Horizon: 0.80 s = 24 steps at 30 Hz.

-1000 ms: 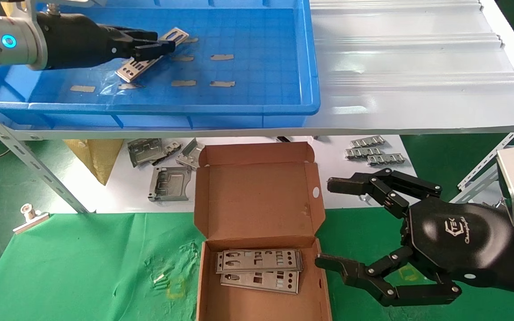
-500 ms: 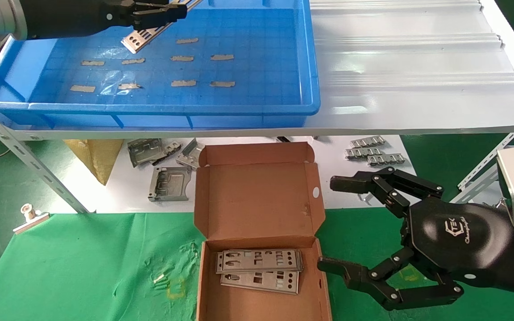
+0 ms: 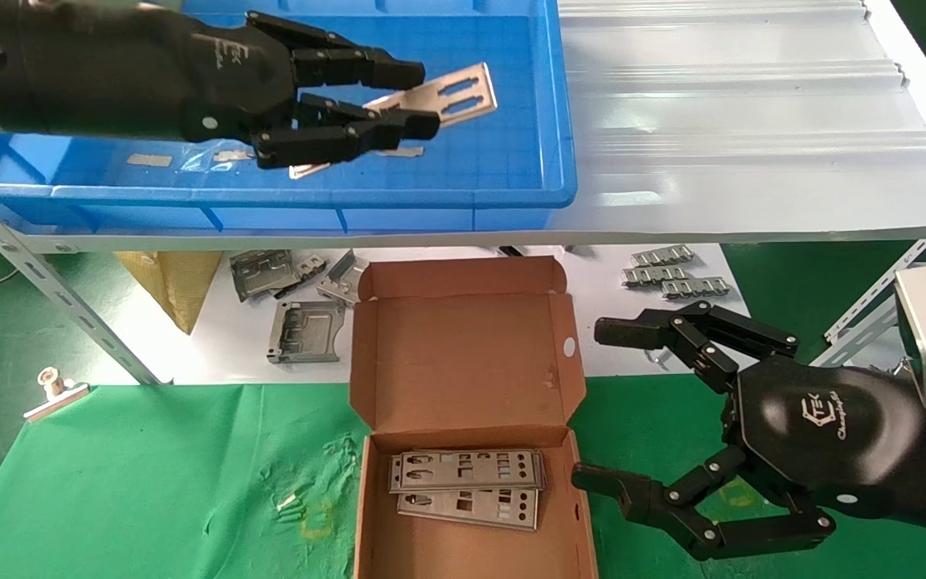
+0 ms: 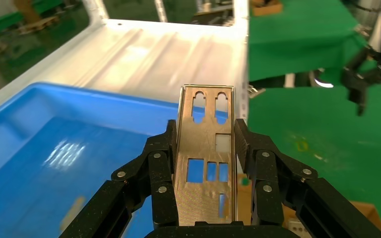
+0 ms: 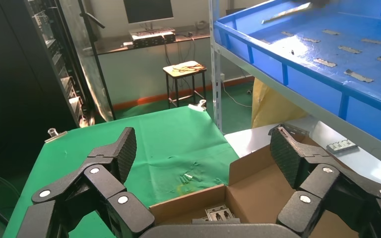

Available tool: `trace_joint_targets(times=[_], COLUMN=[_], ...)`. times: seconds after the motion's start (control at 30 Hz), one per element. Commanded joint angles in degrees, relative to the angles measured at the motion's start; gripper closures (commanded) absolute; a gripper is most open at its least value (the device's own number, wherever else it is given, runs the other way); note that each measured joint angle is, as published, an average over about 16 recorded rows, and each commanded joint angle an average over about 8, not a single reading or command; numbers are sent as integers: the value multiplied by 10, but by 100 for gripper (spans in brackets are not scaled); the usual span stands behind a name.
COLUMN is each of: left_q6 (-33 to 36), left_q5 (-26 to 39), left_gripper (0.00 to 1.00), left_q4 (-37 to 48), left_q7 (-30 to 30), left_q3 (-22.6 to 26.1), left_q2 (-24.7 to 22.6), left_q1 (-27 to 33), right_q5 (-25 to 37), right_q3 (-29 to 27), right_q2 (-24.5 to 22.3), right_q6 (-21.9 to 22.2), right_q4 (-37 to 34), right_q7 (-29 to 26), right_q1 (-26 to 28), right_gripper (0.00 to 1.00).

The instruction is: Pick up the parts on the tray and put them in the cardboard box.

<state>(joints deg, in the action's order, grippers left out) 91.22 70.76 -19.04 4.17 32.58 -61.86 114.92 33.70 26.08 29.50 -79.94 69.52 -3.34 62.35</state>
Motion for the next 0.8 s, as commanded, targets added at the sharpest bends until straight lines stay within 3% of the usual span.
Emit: trace_joint_targets(times=[0.03,0.2,0.33,0.63,0.8], left_q6=[12,4,-28,-162,-197], left_q5=[-12,-86,-95,-41,-30], left_gripper=[100,100,100,100,100], left_q4=[-29,-202,-283,-296,-274], left_q7=[9,-10,3,56,78], left_q3=[5,71,107,136,146], left_q2=[1,54,78,47,20], left_q1=[-14,-87,-140,-259,-304], right_q5=[0,0,0,0,0], right_q3=[0,0,0,0,0], right_q2=[0,0,0,0,0], right_q6=[0,0,0,0,0], right_q4=[0,0,0,0,0], right_q7=[0,0,0,0,0], right_q1=[0,0,0,0,0], right_gripper=[0,0,0,0,0])
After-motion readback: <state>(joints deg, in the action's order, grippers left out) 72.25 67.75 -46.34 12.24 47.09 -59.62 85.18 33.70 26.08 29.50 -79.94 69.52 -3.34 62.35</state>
